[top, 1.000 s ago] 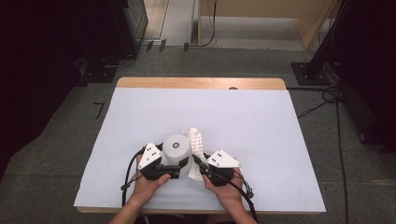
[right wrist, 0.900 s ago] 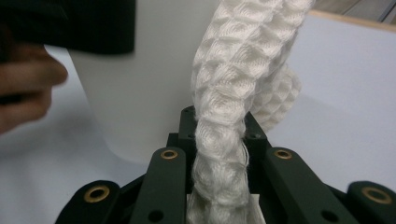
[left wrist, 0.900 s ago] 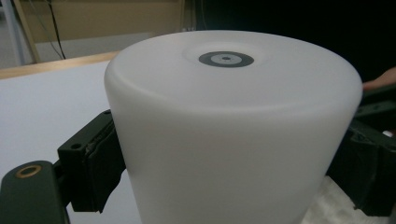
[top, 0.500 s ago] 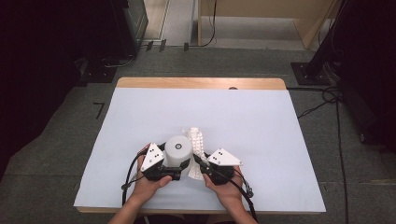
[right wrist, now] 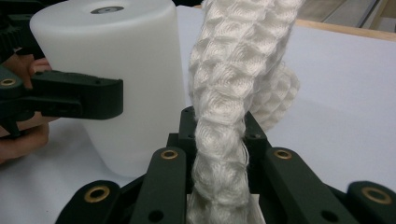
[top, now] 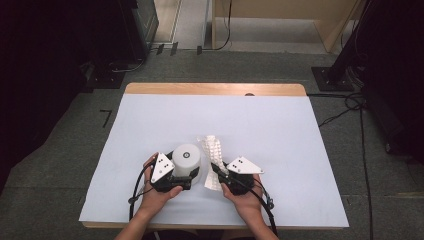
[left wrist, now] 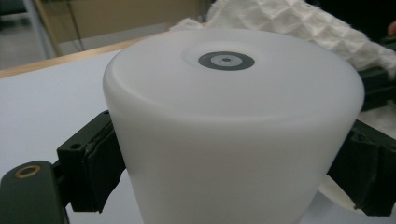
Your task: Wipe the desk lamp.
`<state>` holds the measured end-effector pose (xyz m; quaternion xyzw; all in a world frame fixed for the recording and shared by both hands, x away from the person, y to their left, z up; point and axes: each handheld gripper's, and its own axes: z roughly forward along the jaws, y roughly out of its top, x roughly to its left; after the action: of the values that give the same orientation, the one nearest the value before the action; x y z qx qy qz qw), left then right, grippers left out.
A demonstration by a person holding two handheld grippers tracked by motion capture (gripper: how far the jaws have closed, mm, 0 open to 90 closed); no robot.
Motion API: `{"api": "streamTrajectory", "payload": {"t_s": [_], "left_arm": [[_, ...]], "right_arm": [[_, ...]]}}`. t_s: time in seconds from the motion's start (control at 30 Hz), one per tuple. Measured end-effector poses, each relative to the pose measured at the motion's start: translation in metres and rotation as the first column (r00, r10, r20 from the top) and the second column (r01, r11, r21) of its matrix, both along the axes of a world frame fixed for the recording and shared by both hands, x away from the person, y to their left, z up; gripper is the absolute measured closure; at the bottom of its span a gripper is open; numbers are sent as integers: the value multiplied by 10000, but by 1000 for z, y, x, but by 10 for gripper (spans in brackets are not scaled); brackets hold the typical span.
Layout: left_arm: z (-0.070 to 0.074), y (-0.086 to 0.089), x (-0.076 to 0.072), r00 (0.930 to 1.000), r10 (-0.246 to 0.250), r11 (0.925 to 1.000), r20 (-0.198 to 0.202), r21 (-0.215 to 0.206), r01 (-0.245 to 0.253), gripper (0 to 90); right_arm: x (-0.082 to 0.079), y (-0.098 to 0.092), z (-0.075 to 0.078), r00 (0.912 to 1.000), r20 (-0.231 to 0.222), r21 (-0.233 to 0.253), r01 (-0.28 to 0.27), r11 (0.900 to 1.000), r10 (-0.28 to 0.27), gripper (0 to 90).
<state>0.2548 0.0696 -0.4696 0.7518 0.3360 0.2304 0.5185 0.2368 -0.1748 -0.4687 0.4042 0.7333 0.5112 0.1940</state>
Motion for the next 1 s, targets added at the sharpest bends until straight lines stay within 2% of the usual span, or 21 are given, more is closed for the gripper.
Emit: {"api": "streamTrajectory", "payload": {"t_s": [0.03, 0.13, 0.23, 0.27, 0.33, 0.37, 0.4, 0.53, 0.6, 0.63, 0.7, 0.73, 0.8, 0.9, 1.0], "left_arm": [[0, 0, -1, 9990, 445, 9989, 49, -131, -444, 81], [4, 0, -3, 9976, 680, 9969, -122, -400, -684, 61], [4, -9, -9, 9960, 898, 9959, 14, 93, -898, 32], [3, -13, -11, 9930, 1179, 9927, 10, 262, -1179, 32], [1, -18, -11, 9860, 1649, 9851, -258, 533, -1633, 33], [-1, -20, -11, 9817, 1886, 9803, -268, 641, -1866, 45], [-2, -21, -12, 9805, 1956, 9788, -201, 655, -1939, 79], [-1, -15, -11, 9901, 1397, 9893, -112, 435, -1391, 86], [2, -9, -9, 9946, 1001, 9950, -267, -37, -1002, 86], [5, -4, -7, 9970, 650, 9967, -426, -450, -669, 86], [10, 4, -3, 9979, 84, 9916, -649, -1279, -167, 86], [12, 6, -3, 9978, -85, 9893, -655, -1457, -12, 87], [15, 8, -3, 9984, -274, 9902, -500, -1382, 203, 87], [15, 9, -2, 9968, -485, 9875, -632, -1530, 383, 87], [11, 4, -1, 9940, -788, 9912, -754, -1128, 700, 87]], "right_arm": [[0, 0, -1, 10000, 9, -19, -2, 10000, 2, 768], [1, -2, -2, 10000, -66, -30, 46, 10000, -46, 768], [2, -3, -2, 9999, -65, -44, 106, 9999, -106, 768], [2, -4, -3, 9999, -107, -23, 129, 9999, -130, 768], [2, -4, -4, 9998, -127, -36, 159, 9999, -160, 768], [2, -4, -4, 9998, -151, -34, 134, 9999, -135, 768], [2, -3, -4, 9998, -163, -78, 118, 9999, -120, 768], [2, 0, -6, 9997, -241, -113, 14, 9999, -17, 768], [2, 2, -8, 9995, -289, -159, -106, 9998, 101, 768], [2, 4, -9, 9994, -318, -159, -170, 9997, 165, 768], [1, 8, -11, 9986, -411, -241, -340, 9991, 330, 769], [0, 10, -11, 9982, -407, -297, -456, 9985, 444, 769], [-2, 14, -11, 9977, -341, -402, -601, 9974, 588, 770], [-3, 16, -8, 9971, -229, -325, -739, 9967, 731, 770], [-6, 15, -1, 9979, 13, -217, -651, 9976, 651, 769]]}}
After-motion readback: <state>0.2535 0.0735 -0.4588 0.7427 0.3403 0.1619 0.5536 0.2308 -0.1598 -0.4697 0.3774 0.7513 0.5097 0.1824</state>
